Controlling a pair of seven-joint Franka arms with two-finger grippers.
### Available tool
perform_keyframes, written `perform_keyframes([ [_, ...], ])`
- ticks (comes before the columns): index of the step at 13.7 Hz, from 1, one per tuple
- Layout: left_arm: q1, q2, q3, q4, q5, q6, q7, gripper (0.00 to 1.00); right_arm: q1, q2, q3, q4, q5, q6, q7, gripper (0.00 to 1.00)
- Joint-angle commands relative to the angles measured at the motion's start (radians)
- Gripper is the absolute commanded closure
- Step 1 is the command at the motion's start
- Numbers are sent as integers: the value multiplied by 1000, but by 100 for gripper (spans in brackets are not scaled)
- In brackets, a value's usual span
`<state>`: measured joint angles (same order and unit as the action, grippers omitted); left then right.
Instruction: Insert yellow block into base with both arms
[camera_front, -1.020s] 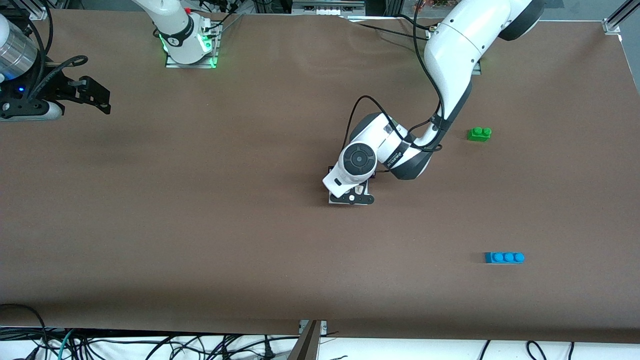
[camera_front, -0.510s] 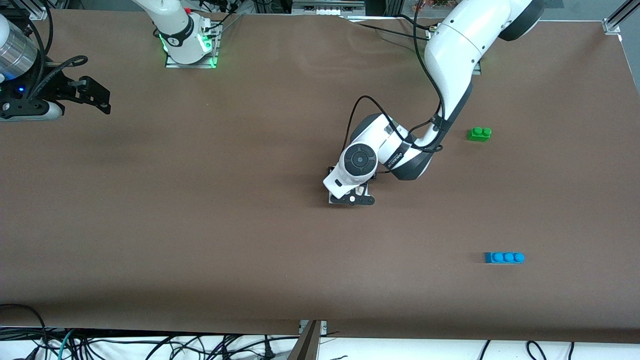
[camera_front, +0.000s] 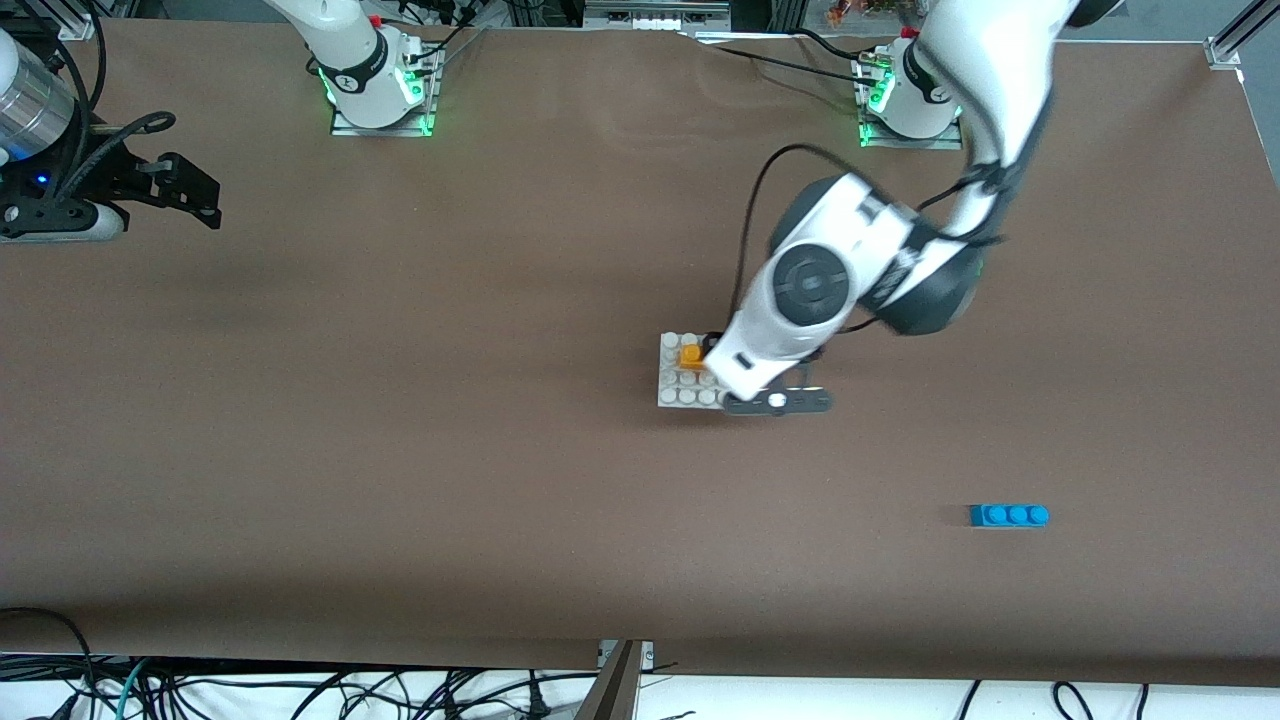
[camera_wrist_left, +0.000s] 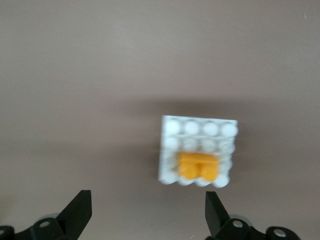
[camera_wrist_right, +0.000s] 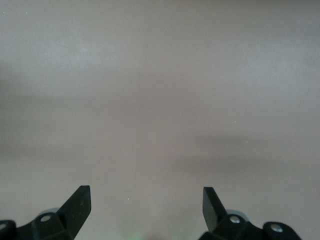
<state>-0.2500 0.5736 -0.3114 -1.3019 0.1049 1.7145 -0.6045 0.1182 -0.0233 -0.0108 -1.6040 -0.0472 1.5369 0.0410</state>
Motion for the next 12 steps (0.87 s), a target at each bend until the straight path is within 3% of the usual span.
perform_keyframes([
  [1,131,-116,-11,-33,-5,-82,151,0,-11,5,2,19,18,-4,-10,1],
  [4,265,-204,-9,-33,-8,-85,337,0,-9,5,2,19,18,-4,-10,1],
  [8,383,-293,-5,-33,-73,-172,402,0,-9,5,2,19,18,-4,-10,1],
  [10,352,-394,94,-126,-74,-187,541,0,-11,5,2,19,18,-4,-10,1],
  [12,222,-486,242,-271,-82,-167,565,0,-9,5,2,19,18,-4,-12,1],
])
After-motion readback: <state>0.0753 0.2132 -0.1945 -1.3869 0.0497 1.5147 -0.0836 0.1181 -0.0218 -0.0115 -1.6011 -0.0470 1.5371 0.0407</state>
